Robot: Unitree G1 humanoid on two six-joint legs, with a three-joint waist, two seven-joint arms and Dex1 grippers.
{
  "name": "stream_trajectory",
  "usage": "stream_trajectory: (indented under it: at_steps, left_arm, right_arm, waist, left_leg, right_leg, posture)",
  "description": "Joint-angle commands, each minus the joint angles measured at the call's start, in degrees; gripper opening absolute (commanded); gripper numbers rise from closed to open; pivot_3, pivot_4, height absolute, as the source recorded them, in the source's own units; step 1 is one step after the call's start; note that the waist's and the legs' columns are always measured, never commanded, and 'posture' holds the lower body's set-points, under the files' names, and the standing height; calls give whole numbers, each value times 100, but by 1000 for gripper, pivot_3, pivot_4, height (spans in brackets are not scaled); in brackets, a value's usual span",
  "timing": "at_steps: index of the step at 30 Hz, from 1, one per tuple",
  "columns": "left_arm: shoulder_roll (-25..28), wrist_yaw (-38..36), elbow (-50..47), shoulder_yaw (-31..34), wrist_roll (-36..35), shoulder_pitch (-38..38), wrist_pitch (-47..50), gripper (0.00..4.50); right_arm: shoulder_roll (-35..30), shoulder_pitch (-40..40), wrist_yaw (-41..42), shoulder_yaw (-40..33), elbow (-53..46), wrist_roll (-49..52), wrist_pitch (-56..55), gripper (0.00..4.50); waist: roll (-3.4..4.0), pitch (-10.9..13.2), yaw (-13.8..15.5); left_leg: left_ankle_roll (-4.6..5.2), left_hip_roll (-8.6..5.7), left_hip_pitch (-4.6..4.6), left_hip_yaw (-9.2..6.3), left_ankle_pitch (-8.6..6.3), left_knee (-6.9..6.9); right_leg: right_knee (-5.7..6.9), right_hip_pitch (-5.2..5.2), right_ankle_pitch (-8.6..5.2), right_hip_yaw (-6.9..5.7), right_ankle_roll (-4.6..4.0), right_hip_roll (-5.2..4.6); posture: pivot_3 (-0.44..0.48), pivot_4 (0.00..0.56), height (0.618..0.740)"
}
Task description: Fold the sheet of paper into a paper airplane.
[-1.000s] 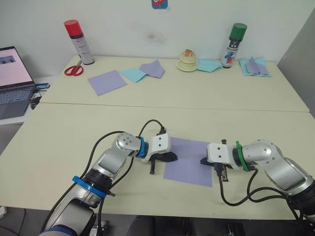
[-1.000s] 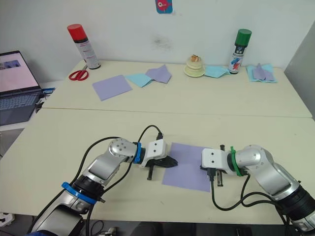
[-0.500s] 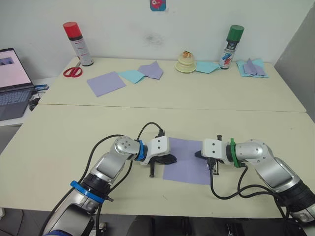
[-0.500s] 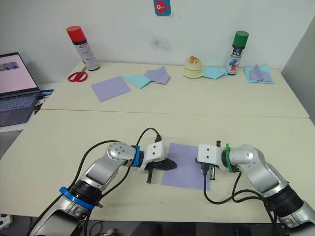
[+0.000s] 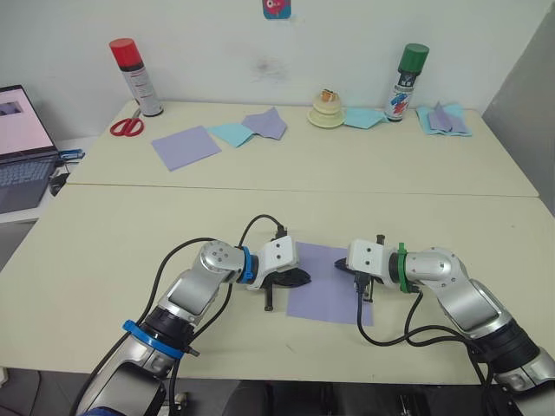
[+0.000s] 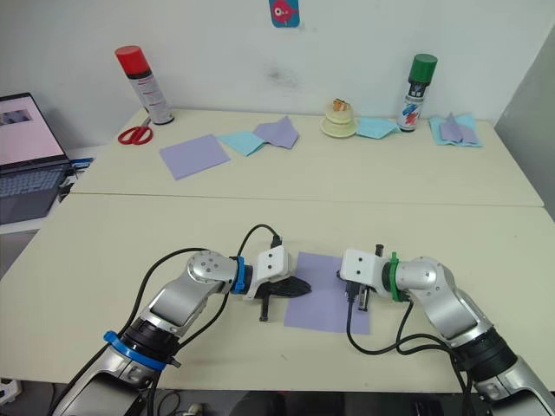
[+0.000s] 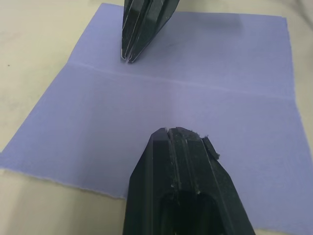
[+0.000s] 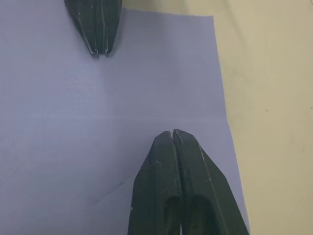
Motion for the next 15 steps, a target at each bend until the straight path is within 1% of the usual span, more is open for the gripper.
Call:
stream_trajectory:
  at_steps: [1,4,8,11,15]
  left_arm:
    - [-12,89,10,89,-6,-24,-25,0]
    - [-34,139,26,88,-2,-1,-3,0]
    - [-55,181,-8,94,-34,19,38,0]
    - [-63,174,-44,103,-62,-3,78,0]
    - [-49,150,-150,237,-227,-70,250,0]
  right_arm:
    - [136,47,-124,-418,-579,340,181,33]
    - [212,354,-176,-560,-939,534,530,33]
    - [248,666,-268,-427,-1070,465,589,33]
    - [399,814,-448,-187,-972,282,627,33]
    - [278,958,-459,75,-714,-7,389,33]
  waist:
    - [0,0,6]
    - [0,0,10]
    - [0,0,21]
    - [0,0,13]
    - [0,0,14]
  left_leg:
    - [0,0,-15,-1,0,2]
    - [-1,0,-25,-3,1,3]
    - [-1,-3,-27,-5,1,4]
    - [-1,-3,-25,-4,1,5]
    - [-1,-4,-24,-3,1,5]
  right_leg:
    - [0,-13,0,-1,0,0]
    - [-5,-17,0,-4,0,-2]
    - [-7,-16,0,-4,0,-5]
    - [-4,-16,0,-4,0,-4]
    - [-4,-15,0,-3,0,-3]
  posture:
    - [0,150,717]
    - [0,150,717]
    - [0,150,717]
    - [0,150,717]
    - [0,150,717]
